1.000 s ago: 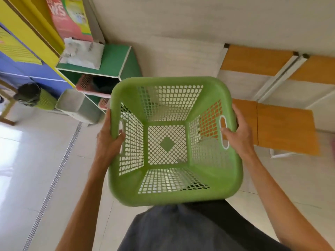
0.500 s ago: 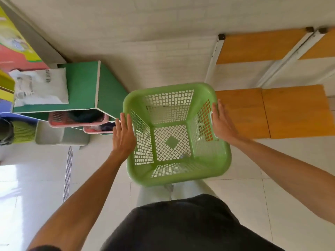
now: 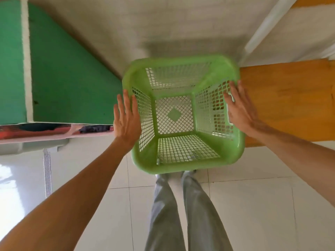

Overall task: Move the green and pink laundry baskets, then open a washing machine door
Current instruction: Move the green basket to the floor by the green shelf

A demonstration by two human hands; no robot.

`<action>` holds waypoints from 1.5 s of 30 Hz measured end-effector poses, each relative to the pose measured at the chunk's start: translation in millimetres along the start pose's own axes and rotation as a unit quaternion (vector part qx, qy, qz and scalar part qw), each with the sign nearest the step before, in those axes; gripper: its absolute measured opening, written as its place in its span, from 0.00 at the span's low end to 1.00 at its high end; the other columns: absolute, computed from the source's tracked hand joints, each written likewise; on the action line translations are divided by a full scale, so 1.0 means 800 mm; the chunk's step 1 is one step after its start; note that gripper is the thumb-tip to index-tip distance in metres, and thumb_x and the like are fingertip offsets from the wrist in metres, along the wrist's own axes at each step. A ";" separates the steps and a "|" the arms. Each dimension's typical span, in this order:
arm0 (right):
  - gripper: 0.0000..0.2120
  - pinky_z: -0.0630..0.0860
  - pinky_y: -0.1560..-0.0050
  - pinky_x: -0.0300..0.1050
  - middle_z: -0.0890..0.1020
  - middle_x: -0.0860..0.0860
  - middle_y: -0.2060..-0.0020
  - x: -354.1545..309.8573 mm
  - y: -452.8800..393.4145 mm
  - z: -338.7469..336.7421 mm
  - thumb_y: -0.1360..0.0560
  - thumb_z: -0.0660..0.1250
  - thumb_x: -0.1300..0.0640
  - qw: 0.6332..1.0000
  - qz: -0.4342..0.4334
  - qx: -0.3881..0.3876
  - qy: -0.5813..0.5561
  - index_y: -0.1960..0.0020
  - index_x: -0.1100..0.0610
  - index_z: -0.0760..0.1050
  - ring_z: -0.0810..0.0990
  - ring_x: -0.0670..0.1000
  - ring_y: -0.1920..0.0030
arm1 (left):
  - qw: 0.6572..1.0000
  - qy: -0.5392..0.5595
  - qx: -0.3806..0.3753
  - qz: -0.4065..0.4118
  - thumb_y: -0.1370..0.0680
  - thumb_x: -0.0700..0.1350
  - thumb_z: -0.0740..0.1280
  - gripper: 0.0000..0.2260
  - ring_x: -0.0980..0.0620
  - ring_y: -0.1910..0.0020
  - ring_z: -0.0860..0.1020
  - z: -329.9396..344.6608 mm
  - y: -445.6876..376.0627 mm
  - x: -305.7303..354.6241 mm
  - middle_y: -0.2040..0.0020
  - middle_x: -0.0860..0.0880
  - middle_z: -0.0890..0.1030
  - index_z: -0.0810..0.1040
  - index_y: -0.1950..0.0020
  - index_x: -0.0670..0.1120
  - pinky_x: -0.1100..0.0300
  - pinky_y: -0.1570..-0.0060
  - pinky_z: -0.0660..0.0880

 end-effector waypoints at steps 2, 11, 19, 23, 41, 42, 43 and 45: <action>0.29 0.59 0.26 0.67 0.53 0.66 0.22 -0.011 -0.019 0.025 0.29 0.68 0.70 1.000 -0.003 -0.005 0.002 0.29 0.66 0.66 0.49 0.68 0.22 | 1.000 0.003 -0.012 -0.007 0.27 0.32 0.54 0.36 0.32 0.21 0.45 0.026 -0.016 -0.014 0.20 0.33 0.43 0.45 0.20 0.38 0.36 0.24 0.48; 0.23 0.52 0.23 0.64 0.54 0.67 0.22 -0.028 -0.058 0.097 0.27 0.65 0.70 0.999 0.014 0.021 0.037 0.32 0.65 0.68 0.47 0.66 0.21 | 0.999 -0.017 -0.030 0.008 0.24 0.33 0.54 0.34 0.35 0.20 0.45 0.113 -0.061 -0.037 0.20 0.33 0.44 0.43 0.20 0.34 0.40 0.22 0.48; 0.18 0.53 0.24 0.67 0.57 0.66 0.23 -0.033 -0.057 0.130 0.29 0.68 0.67 0.997 0.011 0.014 0.073 0.40 0.65 0.72 0.49 0.68 0.22 | 1.000 0.008 -0.016 0.016 0.24 0.35 0.54 0.33 0.35 0.20 0.48 0.150 -0.069 -0.045 0.19 0.35 0.47 0.48 0.20 0.36 0.37 0.23 0.51; 0.16 0.54 0.24 0.67 0.58 0.66 0.23 -0.037 -0.057 0.126 0.29 0.68 0.67 0.997 0.008 0.015 0.079 0.42 0.65 0.73 0.50 0.69 0.22 | 1.000 0.017 -0.007 0.013 0.24 0.35 0.55 0.32 0.34 0.20 0.49 0.147 -0.069 -0.048 0.19 0.34 0.48 0.49 0.20 0.36 0.36 0.23 0.51; 0.17 0.56 0.25 0.67 0.63 0.66 0.26 -0.049 -0.076 0.121 0.29 0.70 0.64 0.997 -0.003 0.010 0.073 0.42 0.67 0.76 0.53 0.66 0.22 | 0.997 -0.039 -0.069 0.021 0.20 0.50 0.62 0.37 0.35 0.20 0.47 0.152 -0.080 -0.080 0.19 0.34 0.45 0.46 0.19 0.37 0.40 0.23 0.50; 0.18 0.56 0.25 0.67 0.63 0.66 0.26 -0.048 -0.075 0.120 0.29 0.70 0.61 0.997 -0.008 0.001 0.072 0.40 0.67 0.76 0.53 0.66 0.22 | 0.996 -0.044 -0.077 0.021 0.20 0.52 0.63 0.38 0.35 0.20 0.47 0.148 -0.080 -0.079 0.19 0.35 0.44 0.46 0.19 0.37 0.40 0.22 0.50; 0.20 0.57 0.25 0.68 0.62 0.66 0.25 -0.048 -0.074 0.119 0.28 0.70 0.59 0.997 -0.009 -0.009 0.070 0.38 0.66 0.75 0.54 0.66 0.23 | 0.995 -0.042 -0.084 0.016 0.20 0.54 0.63 0.39 0.35 0.20 0.47 0.141 -0.079 -0.077 0.19 0.34 0.44 0.46 0.19 0.37 0.40 0.22 0.51; 0.26 0.58 0.26 0.68 0.61 0.65 0.25 -0.050 -0.070 0.112 0.28 0.71 0.55 0.998 0.002 -0.034 0.056 0.33 0.64 0.72 0.55 0.66 0.23 | 0.995 -0.029 -0.092 0.009 0.20 0.57 0.62 0.40 0.35 0.20 0.47 0.123 -0.076 -0.068 0.19 0.34 0.44 0.45 0.19 0.38 0.41 0.22 0.51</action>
Point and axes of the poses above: each hand's wrist, its own y-axis away from the middle knuckle, its own z-axis out of the palm, x = y × z, the point moved 5 cm from there along -y, towards the middle knuckle
